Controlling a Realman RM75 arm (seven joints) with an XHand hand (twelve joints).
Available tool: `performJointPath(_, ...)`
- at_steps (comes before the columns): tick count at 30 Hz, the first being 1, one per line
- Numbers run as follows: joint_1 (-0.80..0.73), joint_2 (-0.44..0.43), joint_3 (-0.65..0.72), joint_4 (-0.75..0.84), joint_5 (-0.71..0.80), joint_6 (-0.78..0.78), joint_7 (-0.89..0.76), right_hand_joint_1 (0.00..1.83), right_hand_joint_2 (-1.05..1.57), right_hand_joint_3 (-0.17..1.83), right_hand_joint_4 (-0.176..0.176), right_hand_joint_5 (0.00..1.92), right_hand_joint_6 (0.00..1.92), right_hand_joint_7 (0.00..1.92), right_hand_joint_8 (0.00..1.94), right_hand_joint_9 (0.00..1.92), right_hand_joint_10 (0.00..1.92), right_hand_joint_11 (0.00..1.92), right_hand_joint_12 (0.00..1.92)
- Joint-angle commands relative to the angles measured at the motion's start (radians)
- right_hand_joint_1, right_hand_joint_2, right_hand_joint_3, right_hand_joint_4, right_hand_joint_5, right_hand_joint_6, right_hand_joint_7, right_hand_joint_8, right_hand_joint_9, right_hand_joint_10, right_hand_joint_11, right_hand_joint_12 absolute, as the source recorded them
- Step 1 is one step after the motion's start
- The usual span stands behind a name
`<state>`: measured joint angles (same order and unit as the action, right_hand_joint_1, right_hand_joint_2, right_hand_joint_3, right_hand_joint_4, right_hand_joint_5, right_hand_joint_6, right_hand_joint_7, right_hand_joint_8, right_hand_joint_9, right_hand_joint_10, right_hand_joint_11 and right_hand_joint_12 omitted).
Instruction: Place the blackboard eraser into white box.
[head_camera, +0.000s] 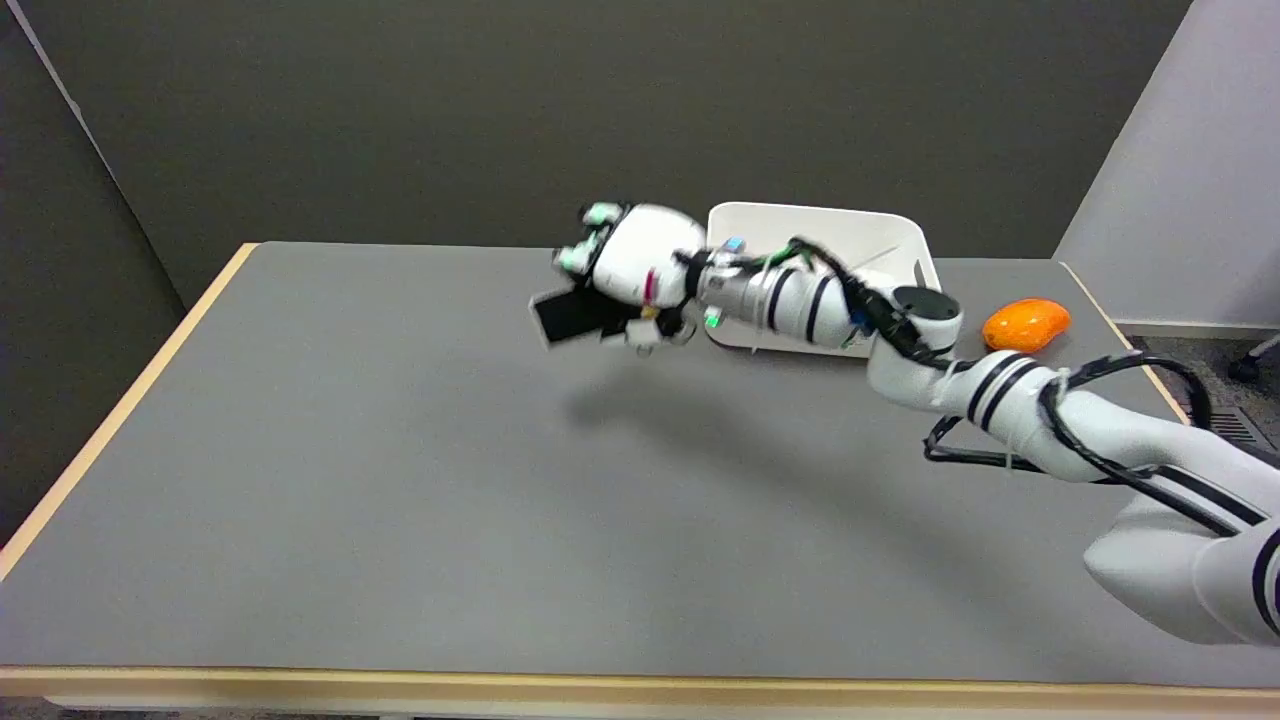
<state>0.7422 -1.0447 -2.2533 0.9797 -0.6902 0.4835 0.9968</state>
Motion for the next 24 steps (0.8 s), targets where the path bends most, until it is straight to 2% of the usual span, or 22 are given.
performJointPath(1,-0.039,0.086,0.444,0.141,-0.198,-0.292,-0.014,1.14,1.2,0.21,-0.092,0.52,1.59,0.8,1.43,0.67,1.27,0.22,1.19)
performJointPath(7,0.056,0.084,0.41,-0.085,-0.185,-0.398,-0.005,1.14,1.2,0.21,-0.089,0.52,1.59,0.8,1.43,0.67,1.27,0.22,1.2)
performJointPath(11,0.072,0.076,0.401,-0.183,-0.148,-0.41,-0.004,1.14,1.2,0.22,-0.082,0.53,1.58,0.79,1.44,0.65,1.25,0.22,1.2)
performJointPath(21,0.006,0.089,0.347,-0.21,-0.117,-0.432,-0.002,1.13,1.2,0.22,-0.073,0.53,1.59,0.78,1.44,0.63,1.24,0.22,1.2)
performJointPath(24,-0.045,0.103,0.348,-0.168,-0.091,-0.437,-0.002,1.13,1.2,0.22,-0.074,0.53,1.59,0.79,1.44,0.63,1.24,0.24,1.22)
